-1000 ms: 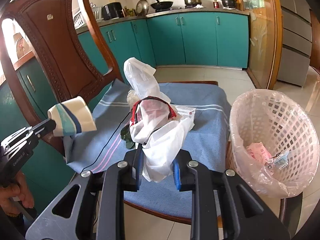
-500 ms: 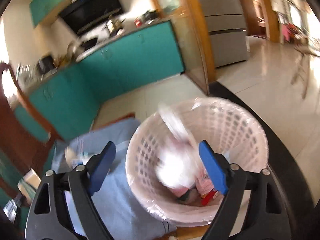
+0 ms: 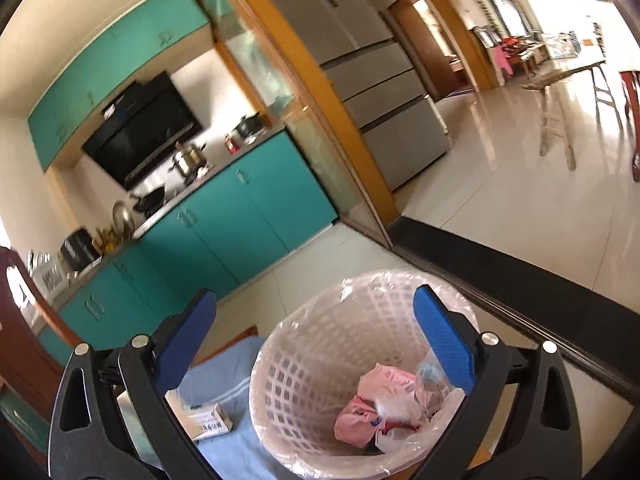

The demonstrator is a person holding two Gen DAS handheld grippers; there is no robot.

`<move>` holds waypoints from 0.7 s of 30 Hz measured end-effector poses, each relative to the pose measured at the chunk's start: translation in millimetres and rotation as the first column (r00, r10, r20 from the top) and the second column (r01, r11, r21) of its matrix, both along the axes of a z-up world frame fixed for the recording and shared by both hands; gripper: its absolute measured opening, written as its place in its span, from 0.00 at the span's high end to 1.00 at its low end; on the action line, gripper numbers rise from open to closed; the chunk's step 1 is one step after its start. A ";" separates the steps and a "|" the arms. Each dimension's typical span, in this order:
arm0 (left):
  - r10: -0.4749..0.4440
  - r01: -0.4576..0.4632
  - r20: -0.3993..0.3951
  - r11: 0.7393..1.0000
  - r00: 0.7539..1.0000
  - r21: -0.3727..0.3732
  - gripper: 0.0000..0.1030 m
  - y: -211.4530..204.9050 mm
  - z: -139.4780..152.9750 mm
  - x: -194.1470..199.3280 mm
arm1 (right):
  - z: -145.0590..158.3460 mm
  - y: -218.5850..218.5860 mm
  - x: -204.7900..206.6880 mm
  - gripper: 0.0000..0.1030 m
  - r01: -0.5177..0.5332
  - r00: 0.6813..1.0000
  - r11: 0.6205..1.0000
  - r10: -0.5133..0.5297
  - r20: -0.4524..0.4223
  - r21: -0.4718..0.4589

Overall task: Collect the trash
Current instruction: 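Move the left gripper over the basket and release the white paper cup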

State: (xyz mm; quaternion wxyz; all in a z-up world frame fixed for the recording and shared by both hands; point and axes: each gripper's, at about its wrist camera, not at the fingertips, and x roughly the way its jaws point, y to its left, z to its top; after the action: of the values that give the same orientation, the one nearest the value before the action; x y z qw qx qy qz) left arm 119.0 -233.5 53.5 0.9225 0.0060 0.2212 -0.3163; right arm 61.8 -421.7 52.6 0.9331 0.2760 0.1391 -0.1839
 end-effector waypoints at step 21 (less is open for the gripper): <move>0.482 -0.471 -0.038 0.868 0.875 0.155 0.12 182.3 -43.4 -17.1 | -12.4 124.9 38.6 0.06 -0.461 0.878 0.856 0.401 -0.263 -0.232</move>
State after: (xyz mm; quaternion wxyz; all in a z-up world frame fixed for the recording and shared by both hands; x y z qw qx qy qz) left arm 101.9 -51.2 10.1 0.9602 0.0045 0.2723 -0.0625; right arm 100.4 -296.8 40.3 0.9610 0.0783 0.2647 -0.0149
